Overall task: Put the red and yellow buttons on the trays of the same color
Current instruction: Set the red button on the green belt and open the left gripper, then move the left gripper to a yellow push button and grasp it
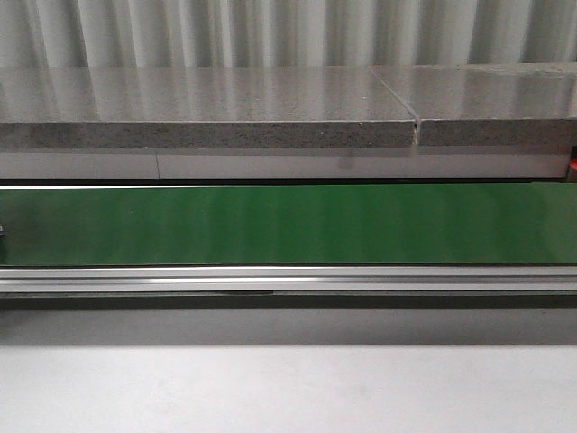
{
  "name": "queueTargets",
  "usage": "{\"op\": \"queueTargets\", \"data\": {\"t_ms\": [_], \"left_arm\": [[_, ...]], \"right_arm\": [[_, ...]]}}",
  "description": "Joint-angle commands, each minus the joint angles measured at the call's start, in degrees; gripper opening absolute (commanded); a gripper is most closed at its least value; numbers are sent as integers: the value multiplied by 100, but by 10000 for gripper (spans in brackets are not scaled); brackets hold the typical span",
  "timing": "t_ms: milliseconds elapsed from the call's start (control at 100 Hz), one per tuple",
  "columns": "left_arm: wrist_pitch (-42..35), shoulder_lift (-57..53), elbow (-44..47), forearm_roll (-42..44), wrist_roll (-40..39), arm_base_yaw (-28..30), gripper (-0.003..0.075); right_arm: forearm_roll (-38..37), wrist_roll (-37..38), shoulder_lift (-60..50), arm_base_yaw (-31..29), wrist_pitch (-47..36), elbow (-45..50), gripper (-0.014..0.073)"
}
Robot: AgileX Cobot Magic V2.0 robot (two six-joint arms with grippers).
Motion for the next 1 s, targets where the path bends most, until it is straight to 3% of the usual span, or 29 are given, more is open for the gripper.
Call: {"op": "queueTargets", "data": {"t_ms": [0,480,990], "left_arm": [[-173,-216,-180,301,-405,51,621],[-525,41,-145,-265,-493,1880,621],[-710,1553,-441,-251,-493,2509,621]], "right_arm": [[30,-56,-12,3,-355,-132,-116],[30,-56,-12,3,-355,-132,-116],[30,-56,-12,3,-355,-132,-116]]}}
